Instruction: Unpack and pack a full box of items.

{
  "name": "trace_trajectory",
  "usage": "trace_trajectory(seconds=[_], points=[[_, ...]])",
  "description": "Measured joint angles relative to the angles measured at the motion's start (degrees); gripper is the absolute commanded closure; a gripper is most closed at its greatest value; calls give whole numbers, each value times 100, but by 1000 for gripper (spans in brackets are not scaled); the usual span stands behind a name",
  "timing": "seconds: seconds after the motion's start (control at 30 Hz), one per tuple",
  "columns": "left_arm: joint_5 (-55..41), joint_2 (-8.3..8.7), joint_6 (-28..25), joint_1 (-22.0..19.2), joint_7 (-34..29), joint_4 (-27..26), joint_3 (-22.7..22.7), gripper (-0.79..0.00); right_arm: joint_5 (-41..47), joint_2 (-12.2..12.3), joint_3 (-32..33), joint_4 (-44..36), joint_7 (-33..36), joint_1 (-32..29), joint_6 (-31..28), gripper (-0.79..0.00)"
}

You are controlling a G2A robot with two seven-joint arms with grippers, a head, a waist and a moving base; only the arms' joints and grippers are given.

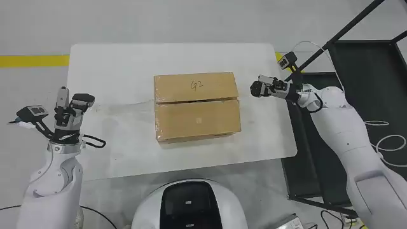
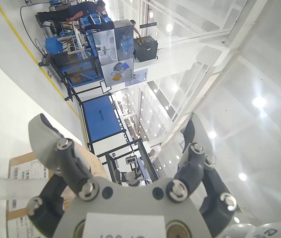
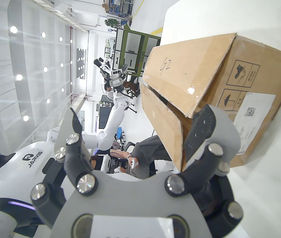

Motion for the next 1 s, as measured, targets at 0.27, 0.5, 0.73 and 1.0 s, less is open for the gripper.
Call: trace_trajectory(seconds=[0.27,0.5,0.73,1.0], points=[[0,0,0,0,0,0,0,-784,0,0,0,0,0,0,0,-785],[0,0,0,0,0,0,0,-785,0,0,0,0,0,0,0,-785],[0,0,0,0,0,0,0,-785,-498,48,34,-327,-38,-100,107,-785],[0,0,0,0,0,0,0,-785,-911,69,37,-570,9,-294,199,-785]])
